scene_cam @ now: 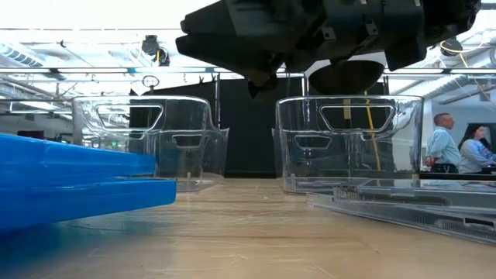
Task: Pick & place jewel cases by type
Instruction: Put the blue CD case into the left transparent bin
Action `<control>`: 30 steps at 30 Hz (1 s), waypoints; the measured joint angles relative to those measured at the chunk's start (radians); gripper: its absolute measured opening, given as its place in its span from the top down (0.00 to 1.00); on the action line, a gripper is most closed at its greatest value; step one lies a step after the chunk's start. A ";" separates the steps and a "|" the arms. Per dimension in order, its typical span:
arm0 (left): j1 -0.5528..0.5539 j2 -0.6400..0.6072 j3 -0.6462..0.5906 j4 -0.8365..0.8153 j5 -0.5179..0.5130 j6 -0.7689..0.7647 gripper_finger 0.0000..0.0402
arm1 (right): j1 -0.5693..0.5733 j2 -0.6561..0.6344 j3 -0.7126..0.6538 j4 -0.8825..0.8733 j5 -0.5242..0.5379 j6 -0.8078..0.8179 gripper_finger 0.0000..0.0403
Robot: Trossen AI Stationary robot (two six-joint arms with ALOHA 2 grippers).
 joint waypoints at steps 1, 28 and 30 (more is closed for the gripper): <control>-0.001 0.002 0.000 -0.006 0.001 0.001 0.48 | -0.002 0.000 0.000 -0.001 0.002 0.001 0.81; 0.042 0.015 0.004 -0.067 0.064 0.082 0.48 | -0.016 0.033 0.034 -0.239 0.106 0.066 1.00; 0.031 0.015 0.004 -0.067 -0.007 0.148 0.48 | -0.016 0.061 0.033 -0.223 0.105 0.073 1.00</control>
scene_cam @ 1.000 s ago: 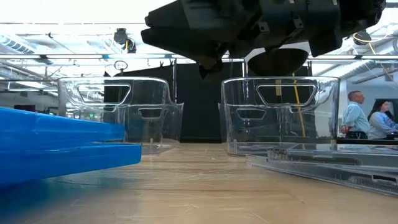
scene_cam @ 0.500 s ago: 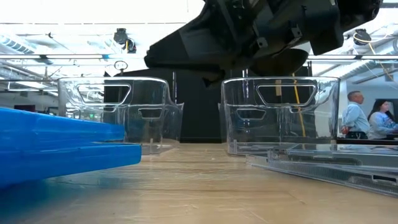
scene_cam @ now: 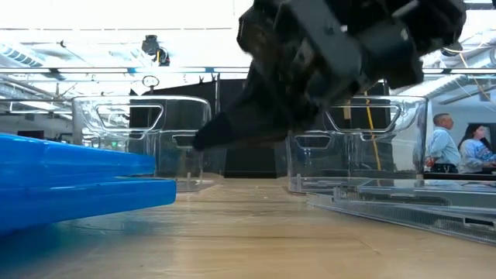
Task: Pick & place jewel cases by type
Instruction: Put the blue CD case into the left transparent bin
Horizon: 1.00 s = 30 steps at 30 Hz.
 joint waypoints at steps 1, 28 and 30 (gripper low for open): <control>-0.003 0.000 0.000 0.001 -0.024 0.029 0.48 | 0.000 0.020 0.008 0.015 0.000 0.002 1.00; 0.002 0.102 0.002 -0.008 -0.133 0.196 0.48 | -0.005 0.124 0.152 -0.036 -0.028 -0.045 1.00; 0.004 0.102 0.002 -0.007 -0.132 0.193 0.48 | -0.005 0.124 0.152 -0.032 -0.029 -0.045 1.00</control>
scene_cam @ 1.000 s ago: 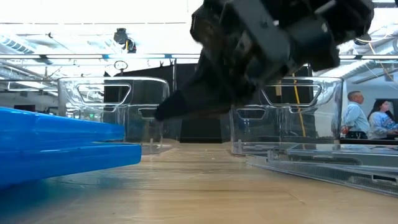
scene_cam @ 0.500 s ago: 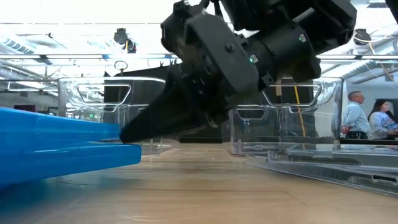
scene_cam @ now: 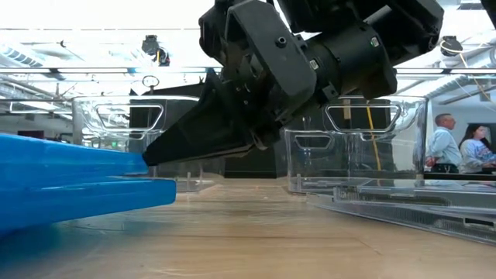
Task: Pick & place jewel cases by type
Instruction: Put the blue CD case into the left transparent bin
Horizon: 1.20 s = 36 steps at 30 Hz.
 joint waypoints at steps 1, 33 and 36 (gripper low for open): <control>0.003 0.000 0.000 0.000 0.002 -0.003 0.48 | 0.000 0.000 0.000 0.000 -0.001 0.000 1.00; -0.010 0.003 -0.002 0.001 -0.117 -0.090 0.88 | 0.008 0.000 -0.001 0.045 -0.052 0.018 1.00; -0.018 0.004 -0.003 0.004 -0.159 -0.061 0.87 | 0.008 0.000 -0.001 0.057 -0.049 0.019 1.00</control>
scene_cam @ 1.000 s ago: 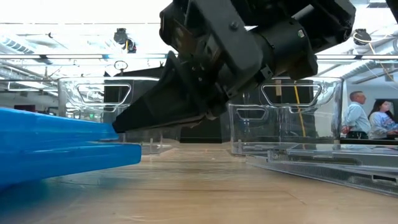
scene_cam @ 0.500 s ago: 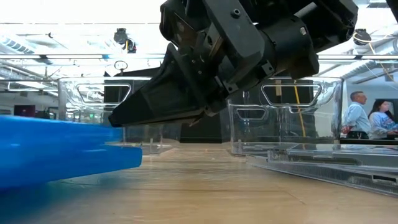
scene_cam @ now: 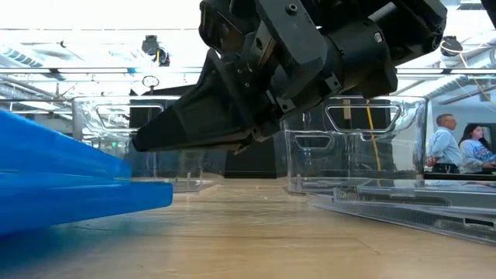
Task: Pick & place jewel cases by type
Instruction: Put the blue CD case into the left transparent bin
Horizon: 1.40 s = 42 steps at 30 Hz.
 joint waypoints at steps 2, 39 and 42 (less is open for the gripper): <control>-0.001 0.000 0.000 0.000 -0.030 0.030 0.88 | 0.000 0.000 0.000 0.021 0.001 0.000 0.98; 0.017 -0.001 0.150 0.003 -0.407 0.806 0.90 | 0.000 -0.591 -0.011 -0.478 -0.121 0.284 0.61; 0.036 -0.002 0.150 0.002 -0.420 0.854 0.89 | -0.018 -0.593 -0.030 -0.420 -0.163 0.359 0.59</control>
